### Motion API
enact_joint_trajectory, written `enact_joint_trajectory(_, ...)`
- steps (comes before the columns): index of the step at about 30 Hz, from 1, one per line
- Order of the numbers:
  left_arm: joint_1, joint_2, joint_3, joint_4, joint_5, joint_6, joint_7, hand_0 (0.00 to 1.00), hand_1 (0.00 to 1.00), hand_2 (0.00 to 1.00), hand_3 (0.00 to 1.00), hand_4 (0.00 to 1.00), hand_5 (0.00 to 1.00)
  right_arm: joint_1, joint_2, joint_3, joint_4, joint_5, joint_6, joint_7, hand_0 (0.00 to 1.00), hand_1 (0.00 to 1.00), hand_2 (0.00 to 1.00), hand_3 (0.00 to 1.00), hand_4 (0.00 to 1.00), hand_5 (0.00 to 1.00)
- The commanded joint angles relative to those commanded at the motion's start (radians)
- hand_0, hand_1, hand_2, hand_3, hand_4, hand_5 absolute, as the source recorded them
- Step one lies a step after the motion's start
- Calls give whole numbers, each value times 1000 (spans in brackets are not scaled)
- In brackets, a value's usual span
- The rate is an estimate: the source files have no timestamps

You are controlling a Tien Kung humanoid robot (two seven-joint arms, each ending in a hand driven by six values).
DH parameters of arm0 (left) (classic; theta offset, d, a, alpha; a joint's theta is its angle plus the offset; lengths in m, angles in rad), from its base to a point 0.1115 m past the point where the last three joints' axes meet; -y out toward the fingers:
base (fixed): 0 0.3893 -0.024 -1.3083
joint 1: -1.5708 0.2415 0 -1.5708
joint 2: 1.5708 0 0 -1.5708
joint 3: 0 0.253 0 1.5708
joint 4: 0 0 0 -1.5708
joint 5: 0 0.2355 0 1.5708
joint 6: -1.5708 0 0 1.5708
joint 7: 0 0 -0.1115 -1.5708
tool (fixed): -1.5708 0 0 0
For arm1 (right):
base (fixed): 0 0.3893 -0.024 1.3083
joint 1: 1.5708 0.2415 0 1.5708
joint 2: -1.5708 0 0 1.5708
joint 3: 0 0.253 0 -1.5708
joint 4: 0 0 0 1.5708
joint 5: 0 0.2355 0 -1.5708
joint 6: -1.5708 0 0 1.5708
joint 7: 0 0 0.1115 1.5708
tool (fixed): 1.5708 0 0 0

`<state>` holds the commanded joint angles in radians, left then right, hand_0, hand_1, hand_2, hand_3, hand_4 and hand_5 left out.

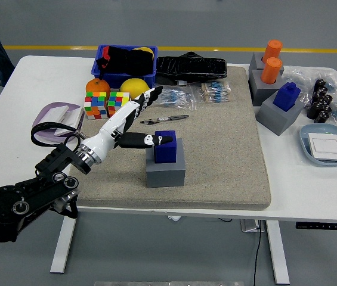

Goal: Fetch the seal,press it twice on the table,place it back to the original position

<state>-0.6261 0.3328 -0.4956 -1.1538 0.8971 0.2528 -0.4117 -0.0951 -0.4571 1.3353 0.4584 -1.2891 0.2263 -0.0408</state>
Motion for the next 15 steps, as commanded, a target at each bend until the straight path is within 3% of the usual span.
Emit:
enact_joint_trajectory(2, 2, 13, -12, 13, -16, 4, -7, 998, 998, 998, 998, 998, 235, -1, -2, 0, 0, -1, 0, 0, 790, 695, 663, 657, 840, 475)
enact_joint_trajectory(3, 3, 21, -18, 23, -23, 9, -12, 998, 998, 989, 998, 998, 297, -1, -2, -1, -1, 0, 0, 0, 790, 695, 663, 657, 840, 475)
enact_joint_trajectory(8, 13, 56, -47, 59, -31, 21, -15, 998, 998, 989, 998, 998, 297, -1, -5, -4, -1, -1, 0, -1, 790, 695, 663, 657, 840, 475)
enact_joint_trajectory(9, 17, 64, -54, 66, -32, 23, -15, 995, 998, 969, 981, 998, 352, -1, -5, -5, -1, -1, 0, -2, 790, 695, 663, 657, 840, 476)
enact_joint_trajectory(15, 44, 117, -114, 114, -58, 30, -17, 974, 985, 937, 965, 998, 370, 1, -8, -9, -2, -1, 0, -3, 790, 695, 663, 657, 841, 476)
